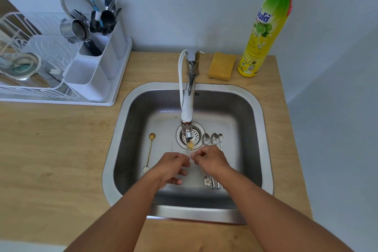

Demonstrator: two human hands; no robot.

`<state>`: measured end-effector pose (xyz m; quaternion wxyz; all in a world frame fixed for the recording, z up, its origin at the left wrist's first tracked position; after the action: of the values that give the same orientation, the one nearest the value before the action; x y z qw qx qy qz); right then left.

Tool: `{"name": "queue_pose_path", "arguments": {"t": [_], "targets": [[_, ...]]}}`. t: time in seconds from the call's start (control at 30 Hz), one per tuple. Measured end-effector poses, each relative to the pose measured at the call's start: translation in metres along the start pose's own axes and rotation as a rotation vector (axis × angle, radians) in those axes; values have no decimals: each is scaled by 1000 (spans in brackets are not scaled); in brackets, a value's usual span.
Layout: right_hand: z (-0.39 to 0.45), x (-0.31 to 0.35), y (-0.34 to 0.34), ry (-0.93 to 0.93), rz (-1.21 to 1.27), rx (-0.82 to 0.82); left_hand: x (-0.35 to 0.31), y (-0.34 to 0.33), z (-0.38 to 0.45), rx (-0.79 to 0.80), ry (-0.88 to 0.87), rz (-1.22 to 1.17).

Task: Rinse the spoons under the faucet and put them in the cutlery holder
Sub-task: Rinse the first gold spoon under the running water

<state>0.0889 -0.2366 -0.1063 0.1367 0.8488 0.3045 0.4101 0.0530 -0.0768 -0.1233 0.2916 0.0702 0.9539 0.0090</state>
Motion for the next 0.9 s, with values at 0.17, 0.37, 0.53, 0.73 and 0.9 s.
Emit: {"name": "queue_pose_path", "arguments": {"t": [0.17,0.37,0.53,0.73,0.9], "targets": [[-8,6,5,35,-101,-40,-18,-6,4,-83,-165,-122],[-10,7,3,64,-62,3,-17,-8,7,-213,-199,-300],[-12,3,3,62,-1,7,-14,-3,6,-306,-204,-330],[-13,8,3,83,-11,10,-13,-4,1,-279,-253,-307],[-18,15,2,128,-60,26,-13,1,-1,-293,-248,-329]]}}
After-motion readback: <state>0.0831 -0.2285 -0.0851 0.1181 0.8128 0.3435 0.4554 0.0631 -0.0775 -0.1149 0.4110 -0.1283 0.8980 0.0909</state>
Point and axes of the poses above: each hand's wrist, its own z-axis towards the middle knuckle, its own y-axis out of the back of the hand, x = y × z, the point moved 9 cm from there along z, towards the middle knuckle, and after that the axes turned 3 degrees about -z, right-handed, at the moved point
